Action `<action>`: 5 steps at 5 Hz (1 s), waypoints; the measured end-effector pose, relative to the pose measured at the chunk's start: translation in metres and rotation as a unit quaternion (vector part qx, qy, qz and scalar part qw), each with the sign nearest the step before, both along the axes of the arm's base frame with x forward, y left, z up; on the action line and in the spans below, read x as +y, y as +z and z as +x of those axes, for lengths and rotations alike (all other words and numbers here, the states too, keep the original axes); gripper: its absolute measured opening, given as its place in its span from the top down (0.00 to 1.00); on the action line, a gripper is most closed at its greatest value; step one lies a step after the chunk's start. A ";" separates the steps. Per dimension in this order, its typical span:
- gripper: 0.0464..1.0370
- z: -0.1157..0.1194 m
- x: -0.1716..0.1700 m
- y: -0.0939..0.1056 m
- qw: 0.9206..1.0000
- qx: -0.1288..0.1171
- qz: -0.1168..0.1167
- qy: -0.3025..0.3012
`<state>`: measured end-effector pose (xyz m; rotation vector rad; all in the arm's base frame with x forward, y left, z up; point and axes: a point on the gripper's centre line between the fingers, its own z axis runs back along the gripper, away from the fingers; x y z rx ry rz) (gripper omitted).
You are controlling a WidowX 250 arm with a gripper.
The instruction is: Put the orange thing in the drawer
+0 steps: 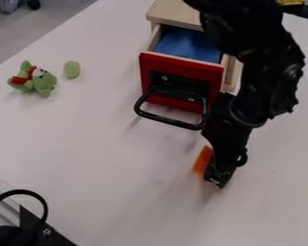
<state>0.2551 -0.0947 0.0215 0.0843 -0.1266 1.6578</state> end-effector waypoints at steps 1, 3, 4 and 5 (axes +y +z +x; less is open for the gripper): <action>0.47 0.002 -0.001 0.023 1.000 -0.013 -0.010 -0.003; 0.47 0.029 0.016 0.070 0.998 -0.047 -0.030 0.043; 0.47 0.052 0.025 0.092 0.995 -0.070 -0.037 0.065; 0.47 0.072 0.043 0.098 0.992 -0.074 -0.036 0.094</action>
